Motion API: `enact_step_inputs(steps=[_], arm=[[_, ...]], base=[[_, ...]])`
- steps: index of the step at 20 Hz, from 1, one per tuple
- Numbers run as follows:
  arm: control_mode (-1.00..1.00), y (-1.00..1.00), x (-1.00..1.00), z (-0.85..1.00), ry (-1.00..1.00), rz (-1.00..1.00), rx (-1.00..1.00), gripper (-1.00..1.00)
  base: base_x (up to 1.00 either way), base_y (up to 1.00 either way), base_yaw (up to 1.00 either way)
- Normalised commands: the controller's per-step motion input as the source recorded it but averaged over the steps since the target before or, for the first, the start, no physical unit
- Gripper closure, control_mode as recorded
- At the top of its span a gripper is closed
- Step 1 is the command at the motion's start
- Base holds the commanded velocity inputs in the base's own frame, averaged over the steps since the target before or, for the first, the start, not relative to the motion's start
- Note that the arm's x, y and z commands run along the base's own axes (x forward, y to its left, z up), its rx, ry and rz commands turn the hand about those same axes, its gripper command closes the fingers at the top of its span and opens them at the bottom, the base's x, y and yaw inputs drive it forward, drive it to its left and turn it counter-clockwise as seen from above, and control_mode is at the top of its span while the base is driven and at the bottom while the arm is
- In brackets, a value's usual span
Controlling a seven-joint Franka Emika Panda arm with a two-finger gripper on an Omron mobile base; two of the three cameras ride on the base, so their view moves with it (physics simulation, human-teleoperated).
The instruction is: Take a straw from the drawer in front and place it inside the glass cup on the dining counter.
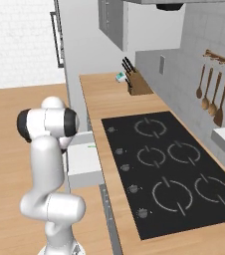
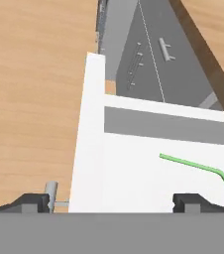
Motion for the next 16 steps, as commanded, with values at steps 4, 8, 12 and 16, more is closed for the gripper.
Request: enact_step_inputs(steps=[4,8,12,16], arm=[[-1.0,-0.31,0.0,0.72,0.2,-0.18,0.0,-1.0],[-1.0,-0.14,0.22,0.37,0.24,-0.2,-0.06,-1.0],[-1.0,-0.25,0.16,-0.1,0.21,-0.13,-0.15,-1.0],[-1.0,-0.34,0.03,-0.53,0.17,-0.09,-0.15,-1.0]], base=[[0.0,0.0,0.0],[0.0,0.0,0.0],[0.0,0.0,0.0],[0.0,0.0,0.0]])
